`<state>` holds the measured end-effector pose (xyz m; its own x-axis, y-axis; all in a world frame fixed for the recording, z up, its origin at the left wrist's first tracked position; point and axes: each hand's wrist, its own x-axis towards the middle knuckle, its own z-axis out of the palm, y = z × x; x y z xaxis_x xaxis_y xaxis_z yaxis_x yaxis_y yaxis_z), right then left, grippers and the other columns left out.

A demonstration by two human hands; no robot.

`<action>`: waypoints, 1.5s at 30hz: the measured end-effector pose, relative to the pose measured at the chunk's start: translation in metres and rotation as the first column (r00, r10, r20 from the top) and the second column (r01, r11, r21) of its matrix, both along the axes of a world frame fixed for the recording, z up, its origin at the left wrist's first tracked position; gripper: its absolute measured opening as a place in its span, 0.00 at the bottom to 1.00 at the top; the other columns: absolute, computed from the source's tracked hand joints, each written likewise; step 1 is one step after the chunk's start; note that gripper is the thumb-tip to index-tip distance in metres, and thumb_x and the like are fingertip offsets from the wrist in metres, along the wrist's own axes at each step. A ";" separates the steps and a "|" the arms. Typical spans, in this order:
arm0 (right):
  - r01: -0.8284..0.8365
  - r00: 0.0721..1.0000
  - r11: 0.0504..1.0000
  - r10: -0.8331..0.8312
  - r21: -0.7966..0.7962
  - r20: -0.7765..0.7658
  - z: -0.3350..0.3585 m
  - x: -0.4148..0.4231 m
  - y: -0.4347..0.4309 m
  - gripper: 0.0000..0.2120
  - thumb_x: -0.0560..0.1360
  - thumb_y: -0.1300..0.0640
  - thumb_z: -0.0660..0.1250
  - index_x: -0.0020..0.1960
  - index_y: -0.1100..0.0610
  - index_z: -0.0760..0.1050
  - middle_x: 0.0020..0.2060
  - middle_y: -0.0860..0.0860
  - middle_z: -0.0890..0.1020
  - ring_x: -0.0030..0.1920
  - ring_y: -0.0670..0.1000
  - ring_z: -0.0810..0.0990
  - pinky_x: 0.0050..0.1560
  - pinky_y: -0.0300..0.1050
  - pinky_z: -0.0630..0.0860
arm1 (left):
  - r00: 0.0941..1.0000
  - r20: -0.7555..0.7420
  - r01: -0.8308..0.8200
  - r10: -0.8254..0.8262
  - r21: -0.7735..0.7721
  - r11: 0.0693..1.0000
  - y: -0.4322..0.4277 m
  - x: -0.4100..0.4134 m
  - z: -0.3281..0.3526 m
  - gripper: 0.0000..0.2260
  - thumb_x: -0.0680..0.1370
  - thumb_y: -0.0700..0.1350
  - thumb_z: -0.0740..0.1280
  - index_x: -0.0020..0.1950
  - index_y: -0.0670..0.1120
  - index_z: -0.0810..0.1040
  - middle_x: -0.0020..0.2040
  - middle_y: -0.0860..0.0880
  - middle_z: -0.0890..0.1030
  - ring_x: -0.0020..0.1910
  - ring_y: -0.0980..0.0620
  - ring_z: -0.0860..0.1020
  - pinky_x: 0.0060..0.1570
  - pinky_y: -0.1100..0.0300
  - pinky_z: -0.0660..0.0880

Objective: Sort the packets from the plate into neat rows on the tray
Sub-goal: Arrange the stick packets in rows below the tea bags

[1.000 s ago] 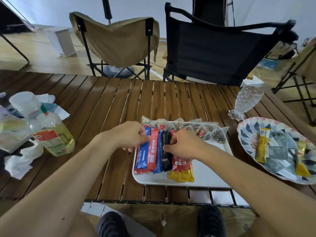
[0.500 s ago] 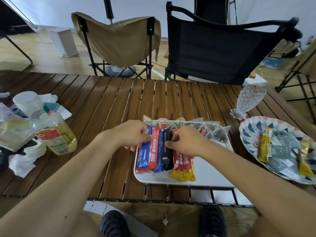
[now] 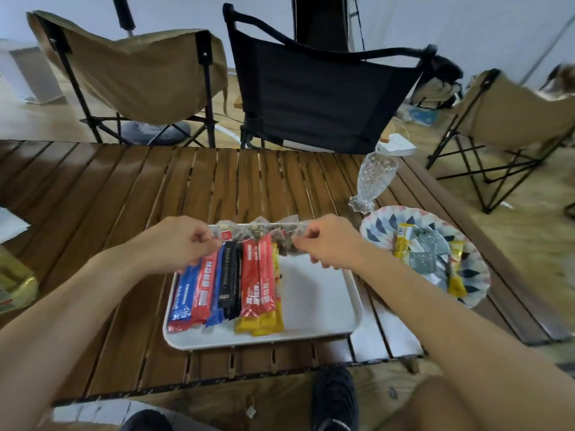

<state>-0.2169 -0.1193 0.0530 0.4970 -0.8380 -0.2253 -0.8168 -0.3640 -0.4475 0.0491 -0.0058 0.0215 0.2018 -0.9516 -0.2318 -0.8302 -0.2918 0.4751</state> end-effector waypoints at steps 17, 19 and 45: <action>0.439 0.847 0.884 -0.467 -0.160 -0.256 -0.026 -0.128 -0.072 0.25 0.73 0.41 0.75 0.57 0.61 0.77 0.48 0.58 0.84 0.48 0.60 0.86 0.52 0.56 0.85 | 1.000 0.027 0.011 -0.010 -0.047 0.999 -0.031 -0.047 0.011 0.11 0.80 0.62 0.68 0.47 0.55 0.80 0.43 0.55 0.86 0.42 0.57 0.85 0.46 0.55 0.83; 0.463 0.836 0.877 -0.479 -0.126 -0.268 -0.025 -0.126 -0.073 0.22 0.74 0.44 0.75 0.55 0.62 0.77 0.43 0.58 0.85 0.41 0.57 0.87 0.48 0.53 0.86 | 1.000 0.021 0.017 -0.016 -0.038 0.999 -0.030 -0.047 0.011 0.12 0.80 0.62 0.68 0.47 0.55 0.80 0.44 0.55 0.86 0.43 0.57 0.85 0.47 0.55 0.83; 0.039 0.987 0.816 -0.123 0.576 0.106 -0.039 -0.029 0.006 0.08 0.79 0.58 0.73 0.54 0.62 0.82 0.45 0.60 0.88 0.45 0.58 0.88 0.48 0.51 0.86 | 0.992 -0.106 -0.072 0.062 -0.093 0.993 0.017 0.007 0.010 0.10 0.80 0.58 0.69 0.46 0.53 0.77 0.34 0.59 0.83 0.34 0.66 0.83 0.32 0.68 0.75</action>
